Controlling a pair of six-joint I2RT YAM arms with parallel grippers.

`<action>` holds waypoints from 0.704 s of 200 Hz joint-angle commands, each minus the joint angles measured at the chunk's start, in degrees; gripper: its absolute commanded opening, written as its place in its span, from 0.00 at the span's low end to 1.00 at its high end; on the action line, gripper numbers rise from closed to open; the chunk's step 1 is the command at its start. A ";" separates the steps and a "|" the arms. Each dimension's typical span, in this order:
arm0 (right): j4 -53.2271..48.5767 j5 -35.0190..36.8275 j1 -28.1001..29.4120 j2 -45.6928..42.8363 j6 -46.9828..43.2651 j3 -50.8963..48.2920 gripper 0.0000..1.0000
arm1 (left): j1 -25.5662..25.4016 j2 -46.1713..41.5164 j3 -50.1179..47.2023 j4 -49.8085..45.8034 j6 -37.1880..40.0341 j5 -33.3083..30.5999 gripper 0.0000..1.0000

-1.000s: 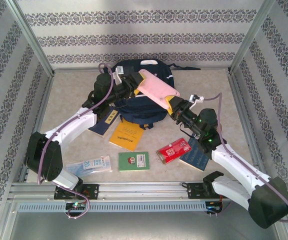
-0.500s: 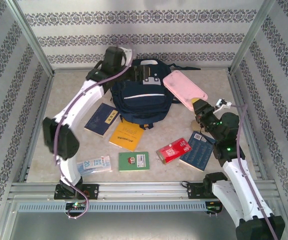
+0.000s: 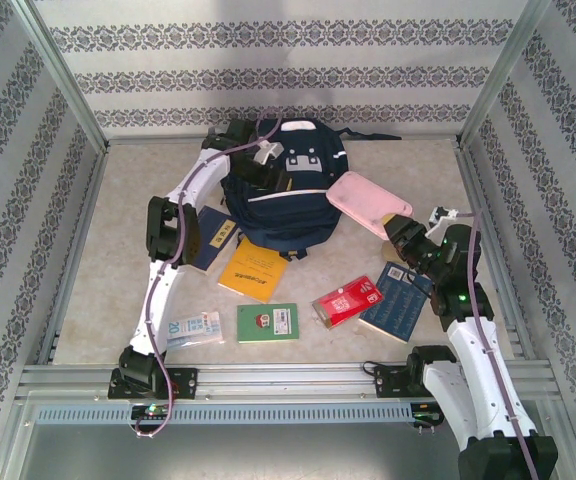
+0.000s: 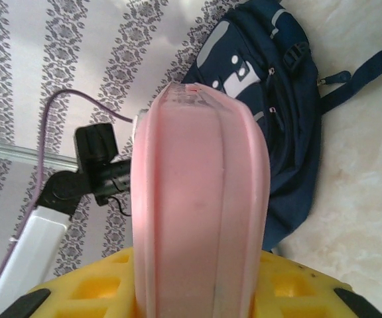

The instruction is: Pack the student bag

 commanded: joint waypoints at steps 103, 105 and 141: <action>0.10 -2.07 -0.19 1.51 -4.57 2.20 0.21 | -5.81 1.20 0.17 -6.84 5.73 -7.18 0.29; 0.13 -2.09 -0.19 1.50 -4.63 2.20 0.21 | -5.94 1.18 0.17 -6.82 5.80 -7.85 0.29; -0.40 -2.01 -0.01 1.15 -4.73 1.86 0.21 | -6.80 1.00 0.72 -5.63 5.90 -8.81 0.13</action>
